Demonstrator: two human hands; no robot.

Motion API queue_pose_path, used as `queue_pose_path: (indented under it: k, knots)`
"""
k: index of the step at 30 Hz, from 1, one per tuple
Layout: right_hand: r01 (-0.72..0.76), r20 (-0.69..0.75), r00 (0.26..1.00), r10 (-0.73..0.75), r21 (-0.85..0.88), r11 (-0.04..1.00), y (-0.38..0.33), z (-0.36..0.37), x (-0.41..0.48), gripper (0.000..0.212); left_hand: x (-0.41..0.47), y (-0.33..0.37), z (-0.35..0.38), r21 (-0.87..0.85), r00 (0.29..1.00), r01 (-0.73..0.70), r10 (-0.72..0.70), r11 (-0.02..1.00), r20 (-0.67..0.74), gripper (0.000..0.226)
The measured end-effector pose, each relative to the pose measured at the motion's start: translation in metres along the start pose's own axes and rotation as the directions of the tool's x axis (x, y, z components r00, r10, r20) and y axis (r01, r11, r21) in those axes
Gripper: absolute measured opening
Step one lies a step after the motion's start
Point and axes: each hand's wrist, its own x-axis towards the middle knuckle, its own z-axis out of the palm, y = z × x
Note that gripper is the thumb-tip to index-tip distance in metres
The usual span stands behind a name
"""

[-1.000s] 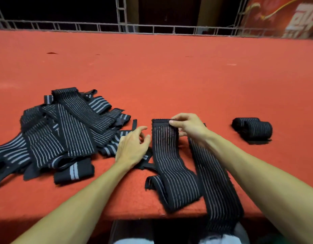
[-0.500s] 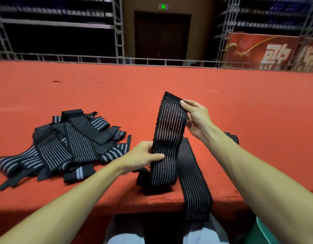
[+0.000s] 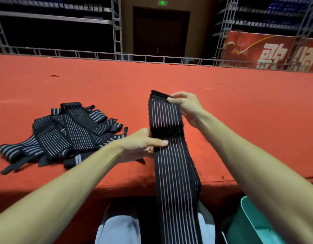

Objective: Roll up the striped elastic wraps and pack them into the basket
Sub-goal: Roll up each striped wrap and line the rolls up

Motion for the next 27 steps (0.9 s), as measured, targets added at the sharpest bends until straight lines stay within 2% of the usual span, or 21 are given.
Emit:
queue_pose_path:
  k: [2, 5, 8, 10, 12, 14, 16, 19, 22, 24, 27]
  knots:
    - [-0.017, 0.023, 1.000, 0.019, -0.071, 0.997, 0.014, -0.002, 0.005, 0.015, 0.007, -0.018, -0.006, 0.015, 0.998, 0.060, -0.060, 0.998, 0.003, 0.014]
    - [-0.021, 0.097, 0.995, 0.035, -0.141, 0.990, 0.036, -0.006, 0.015, 0.017, 0.021, -0.049, -0.019, 0.016, 0.992, 0.120, -0.119, 0.993, -0.037, 0.026]
    - [0.022, 0.106, 0.994, 0.009, -0.292, 0.956, 0.057, -0.007, 0.030, 0.016, 0.037, -0.071, -0.030, 0.223, 0.978, 0.097, -0.052, 0.970, -0.202, 0.015]
    - [0.047, 0.067, 0.998, -0.023, -0.388, 0.920, 0.072, -0.005, 0.044, 0.014, 0.049, -0.081, -0.039, 0.371, 0.940, 0.099, 0.035, 0.923, -0.338, 0.005]
    - [0.074, 0.038, 0.997, -0.064, -0.470, 0.879, 0.088, -0.003, 0.061, 0.013, 0.062, -0.086, -0.048, 0.527, 0.905, 0.092, 0.150, 0.845, -0.398, 0.014]
    - [0.099, 0.045, 0.995, -0.090, -0.569, 0.816, 0.103, 0.000, 0.078, 0.009, 0.075, -0.088, -0.053, 0.627, 0.892, 0.091, 0.217, 0.773, -0.397, 0.026]
    - [0.102, 0.037, 0.994, -0.102, -0.633, 0.767, 0.117, 0.003, 0.094, 0.008, 0.089, -0.089, -0.057, 0.651, 0.869, 0.112, 0.244, 0.750, -0.430, 0.039]
    - [0.048, -0.008, 0.998, -0.069, -0.630, 0.775, 0.139, 0.007, 0.119, 0.008, 0.109, -0.095, -0.071, 0.651, 0.828, 0.175, 0.248, 0.739, -0.504, 0.054]
    - [0.025, -0.003, 0.999, -0.036, -0.658, 0.752, 0.162, 0.012, 0.139, 0.007, 0.121, -0.109, -0.079, 0.682, 0.823, 0.231, 0.234, 0.694, -0.517, 0.064]
    - [0.029, 0.026, 1.000, -0.015, -0.679, 0.734, 0.177, 0.015, 0.147, 0.006, 0.124, -0.116, -0.079, 0.724, 0.812, 0.235, 0.278, 0.649, -0.513, 0.058]
    - [0.032, 0.060, 0.998, 0.015, -0.705, 0.709, 0.197, 0.019, 0.151, 0.006, 0.128, -0.121, -0.082, 0.777, 0.816, 0.238, 0.314, 0.582, -0.485, 0.033]
